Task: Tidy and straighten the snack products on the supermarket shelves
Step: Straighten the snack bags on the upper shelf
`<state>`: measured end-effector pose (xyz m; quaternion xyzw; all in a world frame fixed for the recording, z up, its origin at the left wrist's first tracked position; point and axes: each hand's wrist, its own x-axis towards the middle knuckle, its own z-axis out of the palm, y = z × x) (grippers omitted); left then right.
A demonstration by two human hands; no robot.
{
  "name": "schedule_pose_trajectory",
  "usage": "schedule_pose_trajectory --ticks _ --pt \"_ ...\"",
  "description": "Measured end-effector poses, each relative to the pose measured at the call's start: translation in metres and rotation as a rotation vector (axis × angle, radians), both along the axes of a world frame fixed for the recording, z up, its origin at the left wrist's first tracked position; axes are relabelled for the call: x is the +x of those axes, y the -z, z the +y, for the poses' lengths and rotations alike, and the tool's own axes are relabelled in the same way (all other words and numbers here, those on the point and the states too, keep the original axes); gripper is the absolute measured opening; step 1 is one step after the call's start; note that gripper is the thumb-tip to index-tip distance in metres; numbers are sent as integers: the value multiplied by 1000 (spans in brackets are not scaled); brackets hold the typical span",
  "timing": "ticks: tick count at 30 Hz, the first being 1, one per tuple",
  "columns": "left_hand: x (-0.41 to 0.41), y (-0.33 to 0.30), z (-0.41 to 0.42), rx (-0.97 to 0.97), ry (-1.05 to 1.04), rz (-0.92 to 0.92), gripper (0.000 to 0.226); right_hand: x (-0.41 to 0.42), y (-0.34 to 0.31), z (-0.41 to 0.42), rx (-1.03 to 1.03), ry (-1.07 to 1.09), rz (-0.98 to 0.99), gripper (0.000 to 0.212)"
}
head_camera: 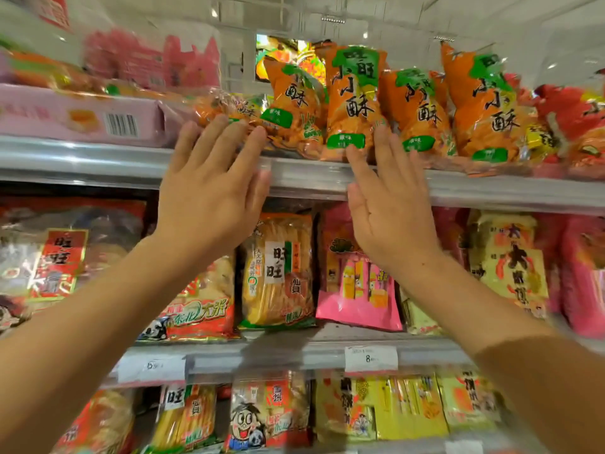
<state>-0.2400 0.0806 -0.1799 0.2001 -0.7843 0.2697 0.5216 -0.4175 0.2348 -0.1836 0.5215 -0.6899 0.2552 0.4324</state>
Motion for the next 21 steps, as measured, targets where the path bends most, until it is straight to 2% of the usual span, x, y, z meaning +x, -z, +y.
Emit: schedule_pose_trajectory --ticks 9,11,16,18,21 --pt "4 24 2 -24 11 -12 51 4 12 -4 -81 -42 -40 52" --pt "20 51 6 38 51 -63 54 13 27 -5 -55 -120 -48 55" --pt "92 137 0 288 36 -178 54 74 102 -23 43 -472 -29 50" --pt "127 161 -16 388 -24 -215 56 105 131 -40 138 -549 -105 51" --pt "177 186 -48 523 -113 -273 61 147 165 -75 277 -536 -274 55"
